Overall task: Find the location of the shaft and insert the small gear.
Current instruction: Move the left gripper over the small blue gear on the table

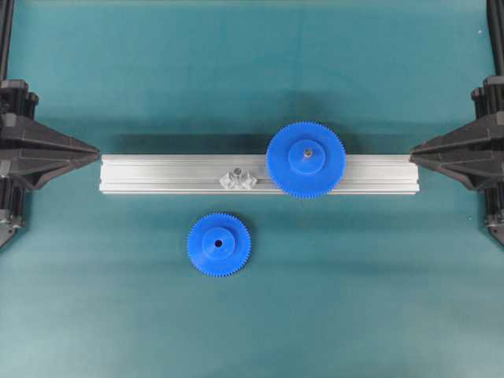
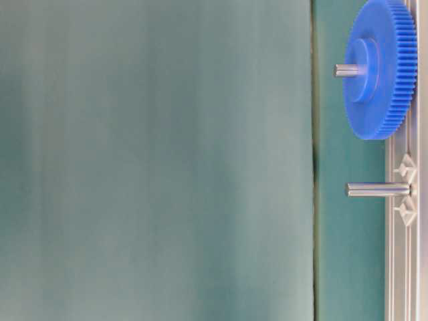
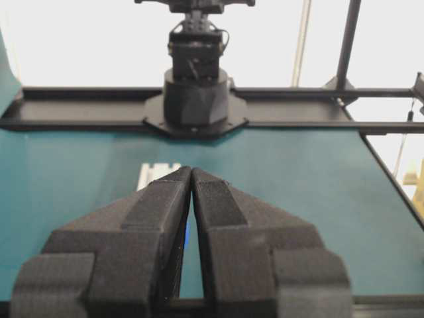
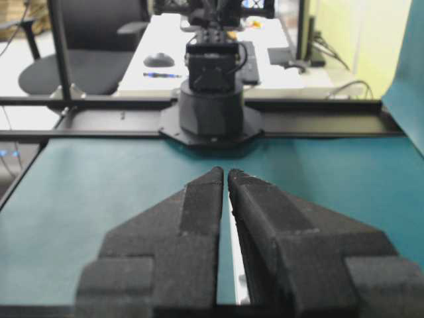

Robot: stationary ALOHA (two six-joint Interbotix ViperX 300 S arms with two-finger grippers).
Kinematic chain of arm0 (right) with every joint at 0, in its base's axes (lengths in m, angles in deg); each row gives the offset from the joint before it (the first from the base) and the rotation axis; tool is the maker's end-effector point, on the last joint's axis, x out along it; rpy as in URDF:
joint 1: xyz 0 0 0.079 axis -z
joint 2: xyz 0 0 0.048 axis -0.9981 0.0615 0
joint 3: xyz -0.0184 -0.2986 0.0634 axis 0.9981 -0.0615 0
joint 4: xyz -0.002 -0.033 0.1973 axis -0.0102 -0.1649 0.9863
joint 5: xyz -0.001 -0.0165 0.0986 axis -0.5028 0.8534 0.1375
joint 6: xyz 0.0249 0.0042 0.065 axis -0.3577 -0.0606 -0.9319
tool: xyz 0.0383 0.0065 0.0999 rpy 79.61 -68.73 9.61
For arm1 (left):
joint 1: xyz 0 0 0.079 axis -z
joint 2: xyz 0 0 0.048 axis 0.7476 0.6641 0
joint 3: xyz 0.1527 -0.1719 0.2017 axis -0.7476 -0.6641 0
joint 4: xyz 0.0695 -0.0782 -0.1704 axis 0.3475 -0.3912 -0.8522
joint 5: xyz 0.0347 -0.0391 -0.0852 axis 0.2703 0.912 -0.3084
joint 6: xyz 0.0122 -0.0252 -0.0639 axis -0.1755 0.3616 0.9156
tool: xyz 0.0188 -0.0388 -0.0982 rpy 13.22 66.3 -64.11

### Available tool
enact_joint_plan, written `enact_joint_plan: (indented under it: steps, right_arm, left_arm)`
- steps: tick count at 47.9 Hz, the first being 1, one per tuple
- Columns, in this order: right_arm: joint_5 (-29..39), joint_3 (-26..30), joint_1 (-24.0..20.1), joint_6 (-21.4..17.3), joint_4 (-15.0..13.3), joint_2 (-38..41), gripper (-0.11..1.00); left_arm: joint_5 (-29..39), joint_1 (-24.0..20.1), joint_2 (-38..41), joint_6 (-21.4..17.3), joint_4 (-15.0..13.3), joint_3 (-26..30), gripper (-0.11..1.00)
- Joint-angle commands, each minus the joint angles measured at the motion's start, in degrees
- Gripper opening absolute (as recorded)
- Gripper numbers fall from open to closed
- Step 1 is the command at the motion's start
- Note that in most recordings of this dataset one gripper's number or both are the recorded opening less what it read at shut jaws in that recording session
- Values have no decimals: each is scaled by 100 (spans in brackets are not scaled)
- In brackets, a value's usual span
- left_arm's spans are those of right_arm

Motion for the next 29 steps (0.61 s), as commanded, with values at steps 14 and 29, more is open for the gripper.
enact_joint_plan:
  steps: [14, 29]
  right_arm:
    - [316, -123, 176, -290, 176, 360, 1]
    - [773, -123, 132, -492, 176, 527, 1]
  left_arm:
    - [9, 114, 633, 729, 62, 114, -2]
    - [448, 483, 1547, 703, 70, 589, -2]
